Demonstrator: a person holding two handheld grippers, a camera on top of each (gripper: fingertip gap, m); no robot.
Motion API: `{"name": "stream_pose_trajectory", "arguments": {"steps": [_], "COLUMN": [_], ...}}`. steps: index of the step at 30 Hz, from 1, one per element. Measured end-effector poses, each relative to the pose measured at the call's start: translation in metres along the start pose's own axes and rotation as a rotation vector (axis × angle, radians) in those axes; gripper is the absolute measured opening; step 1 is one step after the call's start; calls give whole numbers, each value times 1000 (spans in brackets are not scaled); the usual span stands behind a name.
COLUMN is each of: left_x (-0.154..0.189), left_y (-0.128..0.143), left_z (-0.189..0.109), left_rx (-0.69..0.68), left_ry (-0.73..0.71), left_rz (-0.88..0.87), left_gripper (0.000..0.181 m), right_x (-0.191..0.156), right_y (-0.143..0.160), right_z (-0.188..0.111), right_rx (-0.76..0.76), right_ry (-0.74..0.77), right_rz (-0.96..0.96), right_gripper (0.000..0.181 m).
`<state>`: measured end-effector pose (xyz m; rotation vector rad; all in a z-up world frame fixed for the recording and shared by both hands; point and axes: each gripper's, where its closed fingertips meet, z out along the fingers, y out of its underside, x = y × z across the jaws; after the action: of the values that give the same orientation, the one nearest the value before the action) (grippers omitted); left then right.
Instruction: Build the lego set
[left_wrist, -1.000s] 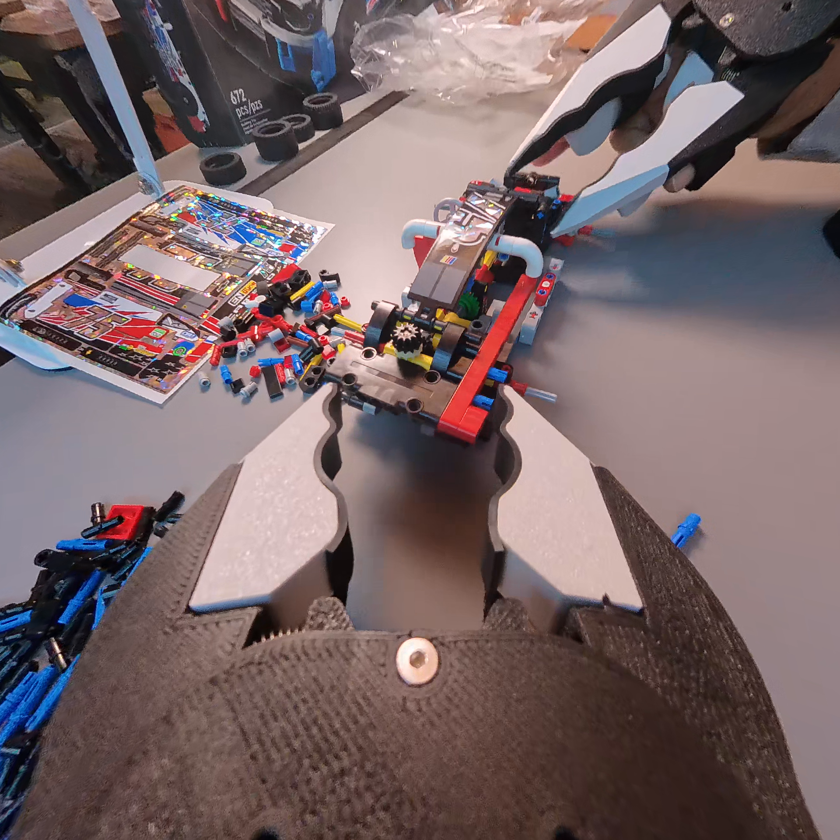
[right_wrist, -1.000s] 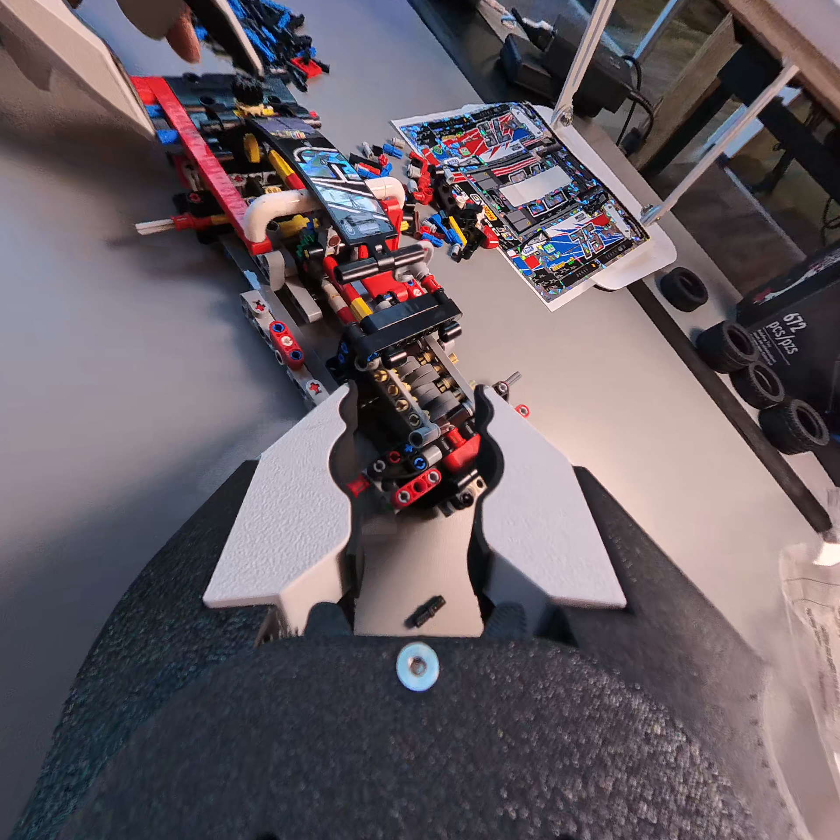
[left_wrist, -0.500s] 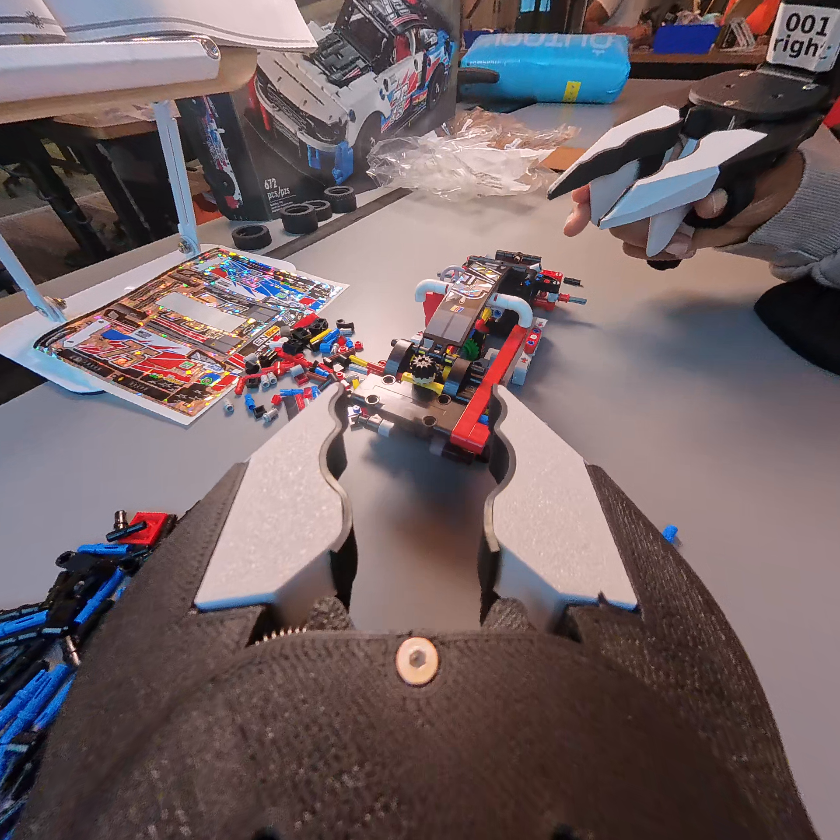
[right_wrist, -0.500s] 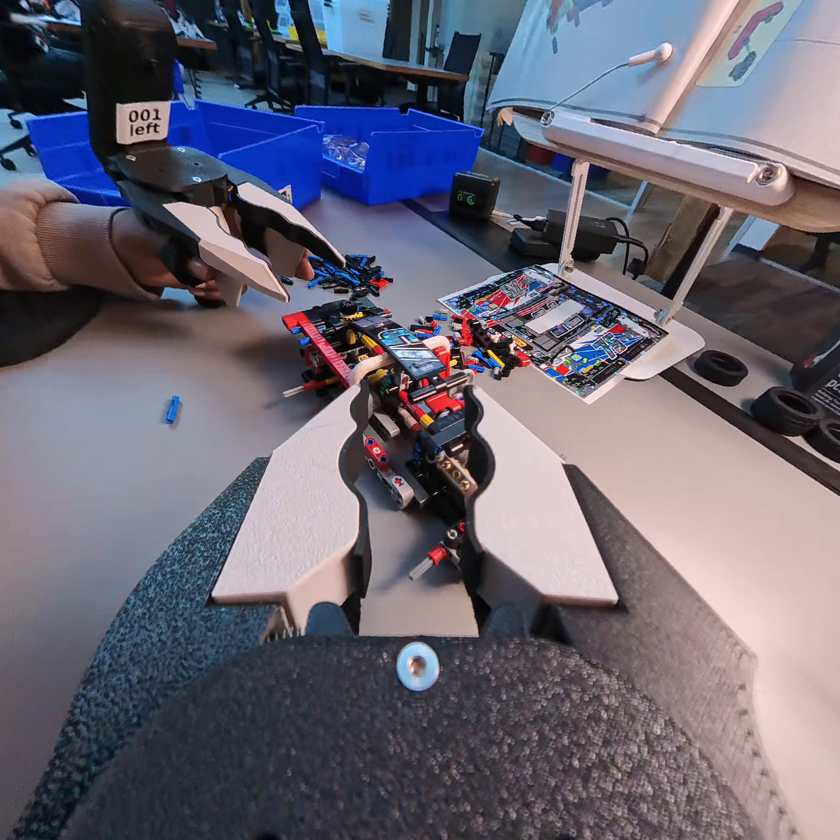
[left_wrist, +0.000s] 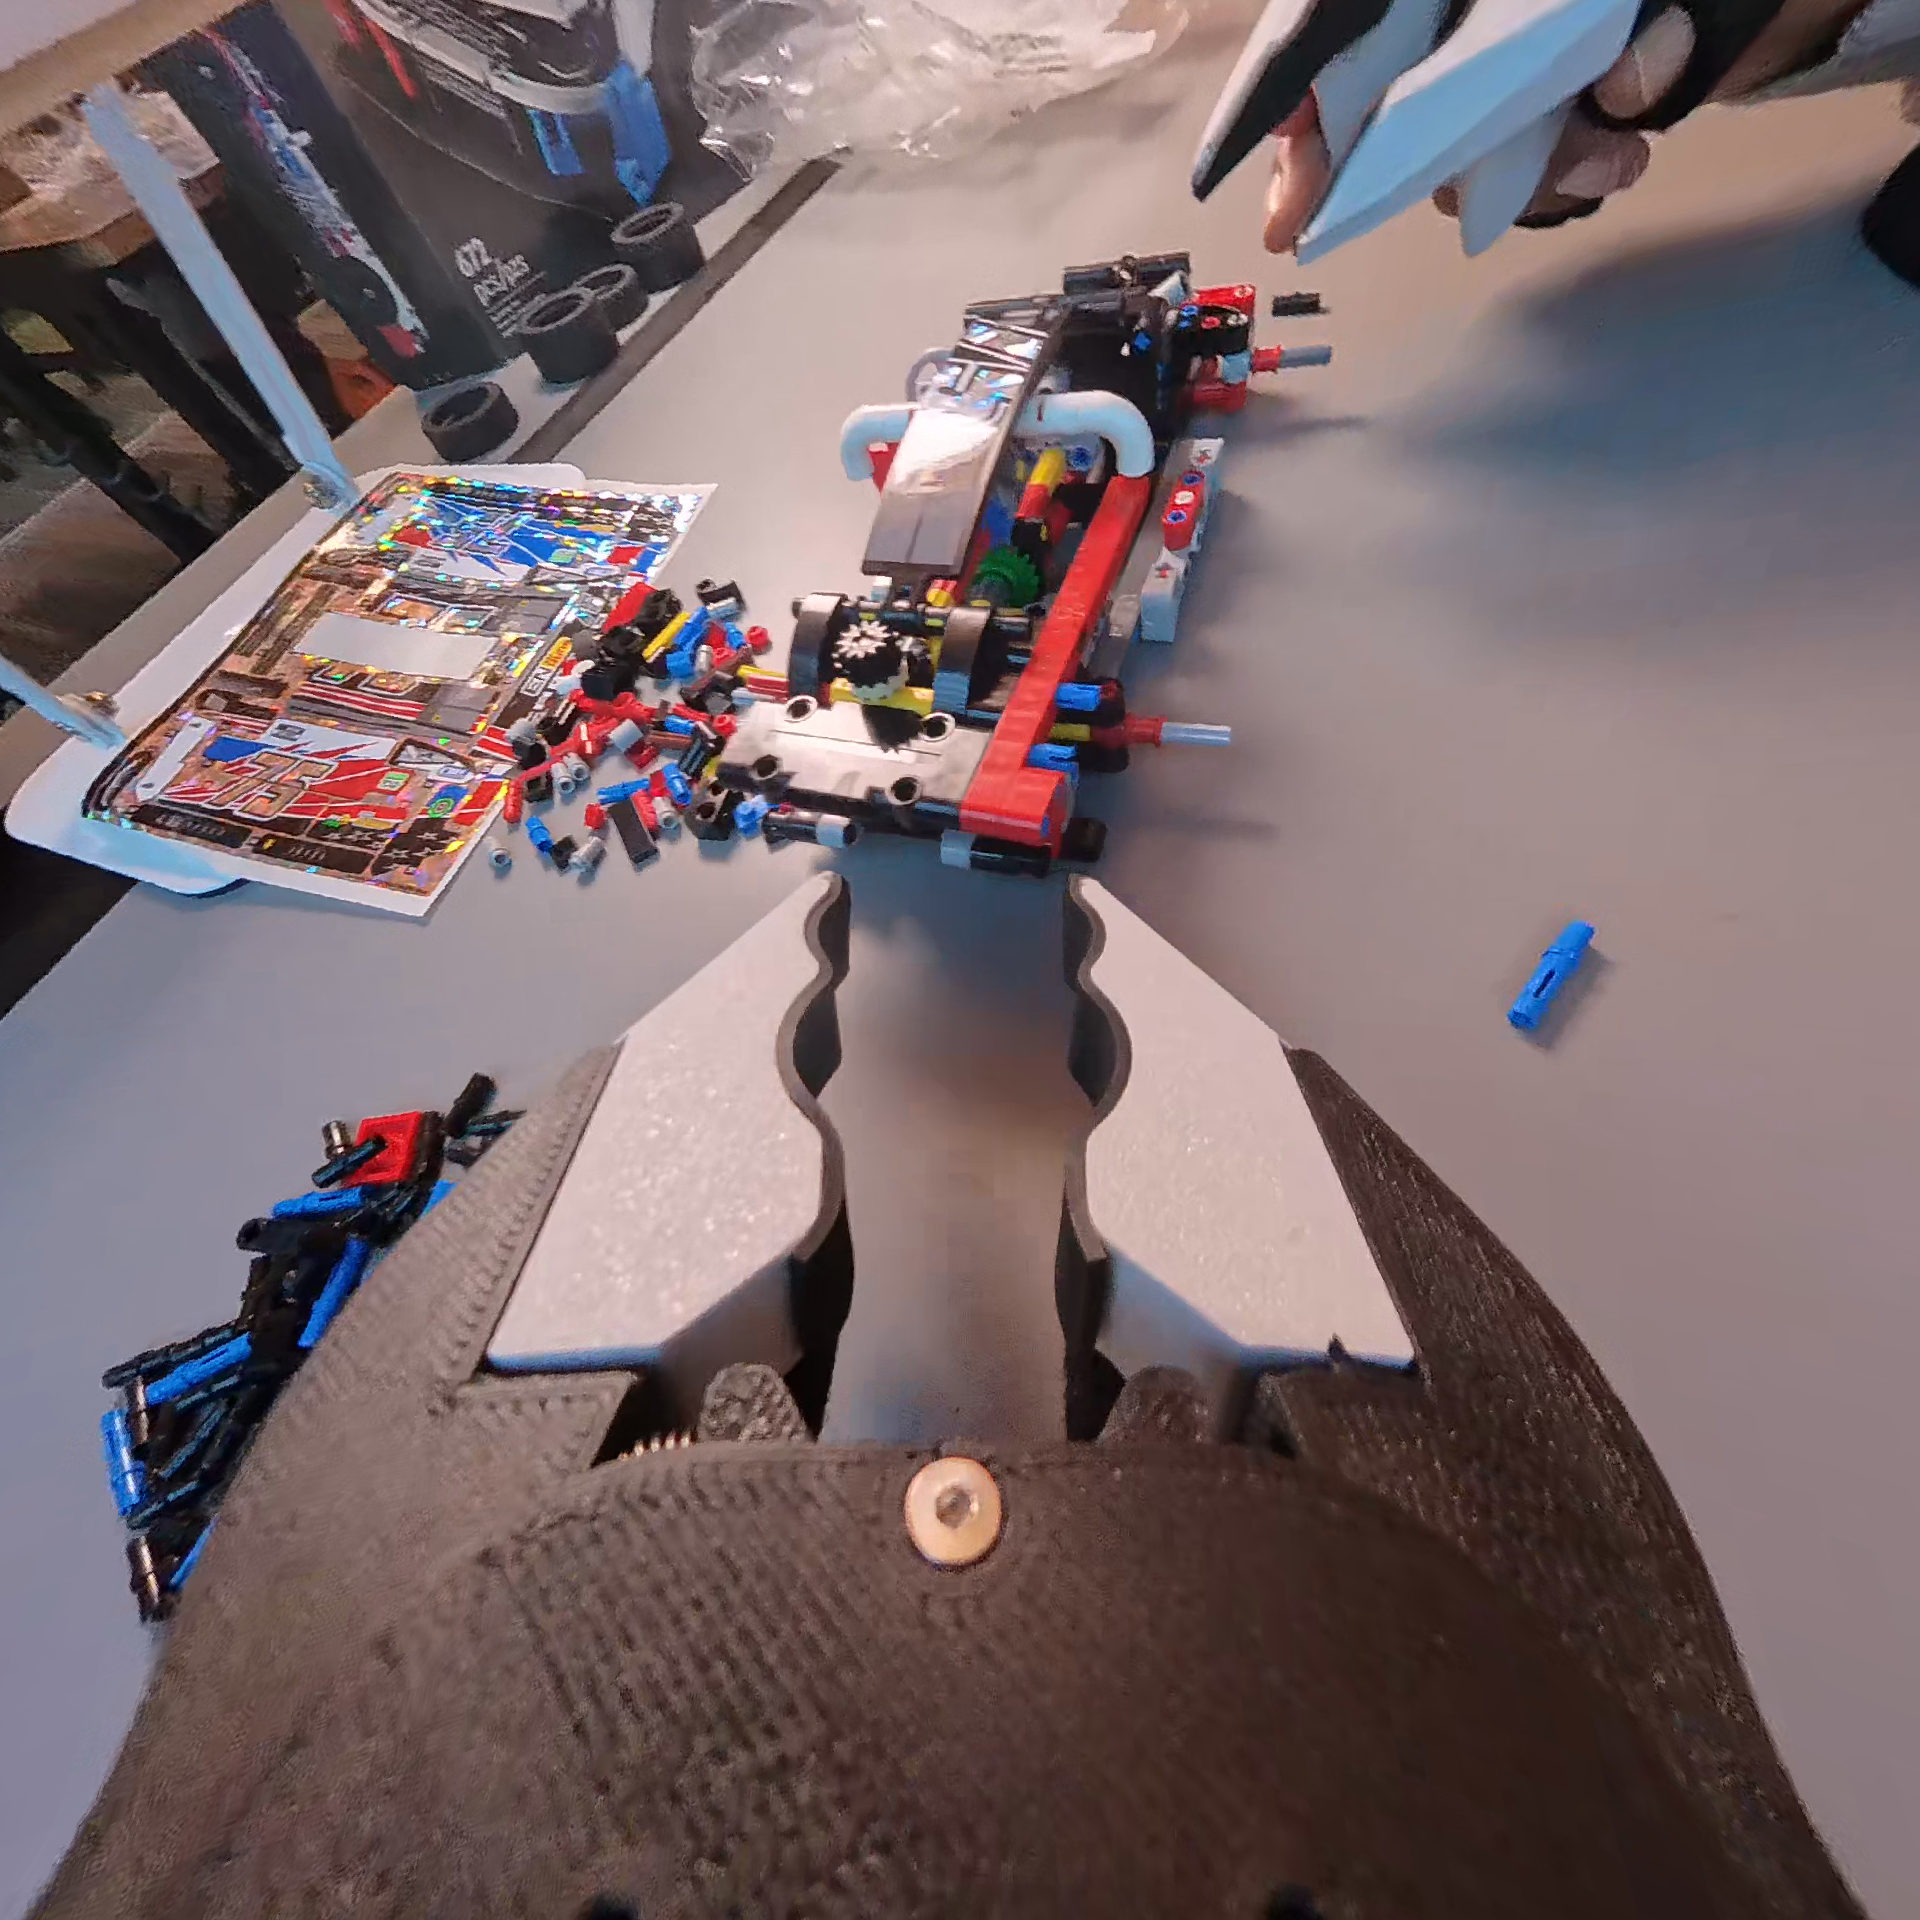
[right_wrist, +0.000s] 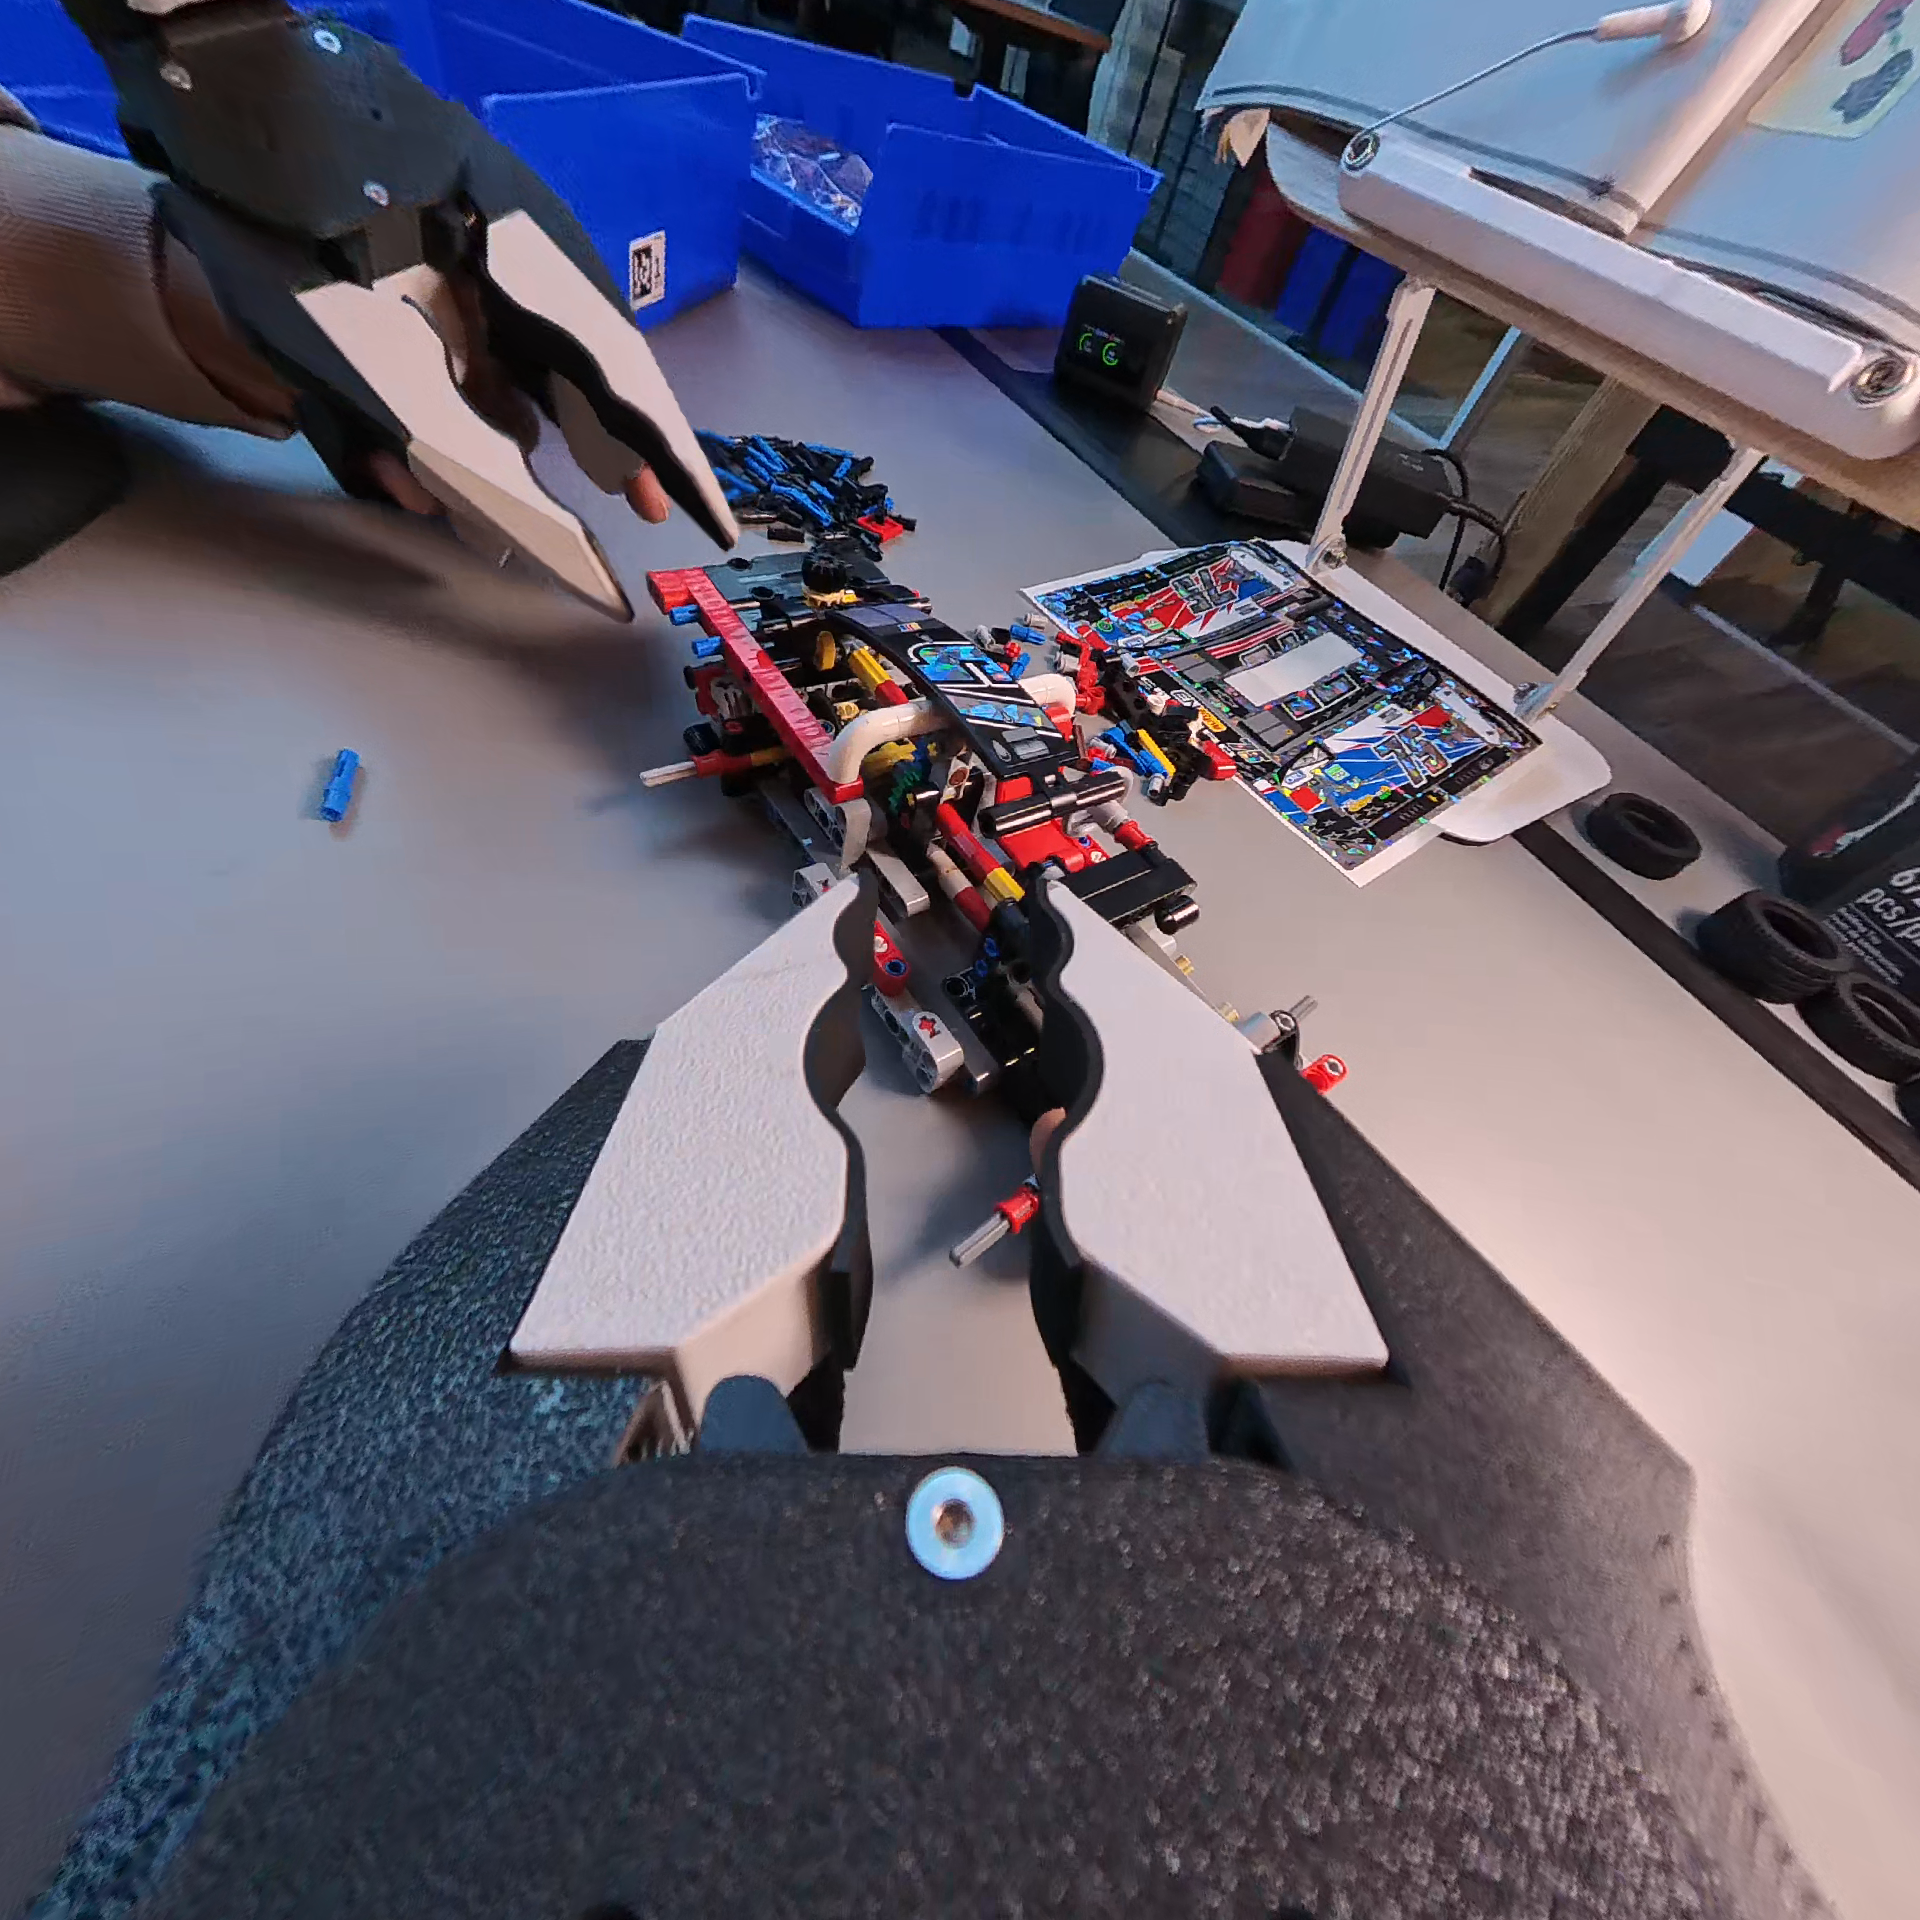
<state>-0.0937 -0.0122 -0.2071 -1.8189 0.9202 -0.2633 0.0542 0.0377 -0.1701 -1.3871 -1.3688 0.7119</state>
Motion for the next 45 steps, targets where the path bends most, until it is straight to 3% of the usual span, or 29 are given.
{"name": "stream_pose_trajectory", "arguments": {"steps": [6,11,15,23,28,34,40,45], "left_x": [19,96,109,112,98,48,35,41], "left_y": [0,3,18,12,-21,-36,-40,-41], "left_z": [0,-25,-17,-9,-13,-18,-23,-23], "left_rx": [-58,-95,-187,-197,-19,118,159,164], "left_ry": [37,448,447,443,423,241,198,208], "left_rz": [71,29,106,141,-38,-206,-254,-233], "left_gripper": [26,21,20,2,2,2,2,2], "right_x": [28,75,81,36,-9,20,29,34], "right_y": [-15,-41,-29,-23,-12,23,53,55], "right_z": [-17,-68,-81,-41,-7,6,12,15], "right_rx": [68,181,140,51,-43,-260,-381,-385], "right_ry": [118,292,324,183,65,287,296,261], "right_rz": [33,139,190,58,-71,-186,-137,-168], "right_gripper": [23,18,19,17,17,27,34,30]}}
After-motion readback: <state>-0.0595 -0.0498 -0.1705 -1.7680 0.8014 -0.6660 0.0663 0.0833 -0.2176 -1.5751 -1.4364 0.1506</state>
